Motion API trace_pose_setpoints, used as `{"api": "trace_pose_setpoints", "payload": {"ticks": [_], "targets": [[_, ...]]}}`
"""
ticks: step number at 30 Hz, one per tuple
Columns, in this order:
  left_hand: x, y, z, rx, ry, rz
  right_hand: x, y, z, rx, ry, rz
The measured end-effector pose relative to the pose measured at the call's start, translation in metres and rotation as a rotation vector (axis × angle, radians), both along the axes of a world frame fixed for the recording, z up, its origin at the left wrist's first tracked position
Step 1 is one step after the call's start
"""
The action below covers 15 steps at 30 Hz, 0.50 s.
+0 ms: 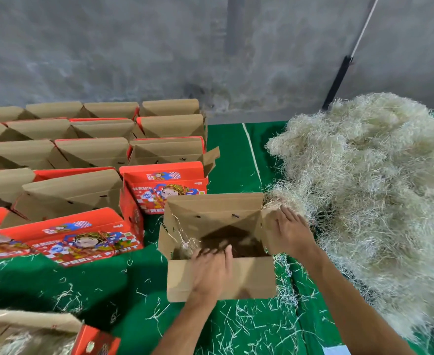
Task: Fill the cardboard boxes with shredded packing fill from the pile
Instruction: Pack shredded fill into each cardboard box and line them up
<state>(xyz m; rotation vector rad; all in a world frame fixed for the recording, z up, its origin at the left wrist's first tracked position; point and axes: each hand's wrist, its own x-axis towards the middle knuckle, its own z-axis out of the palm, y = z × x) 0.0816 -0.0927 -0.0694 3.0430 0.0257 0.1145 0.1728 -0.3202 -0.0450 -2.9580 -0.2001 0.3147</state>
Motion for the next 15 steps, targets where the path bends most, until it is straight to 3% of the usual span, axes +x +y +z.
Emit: {"api": "trace_pose_setpoints", "payload": {"ticks": [2,6,10,13,15], "targets": [[0.006,0.000,-0.010,0.013,-0.103,0.039,-0.002,-0.004,-0.012,0.102,0.066,-0.027],[0.021,0.001,-0.011,0.015,-0.169,0.032,-0.004,0.008,-0.032,0.549,0.154,-0.173],[0.031,-0.032,-0.007,-0.083,-0.038,-0.048,0.003,0.036,-0.040,0.968,0.460,-0.319],[0.050,-0.073,0.004,-0.240,-0.010,-0.134,0.017,0.036,-0.045,0.991,0.473,-0.292],[0.065,-0.090,0.012,-0.303,-0.100,-0.129,0.036,0.022,-0.044,0.966,0.327,-0.281]]}}
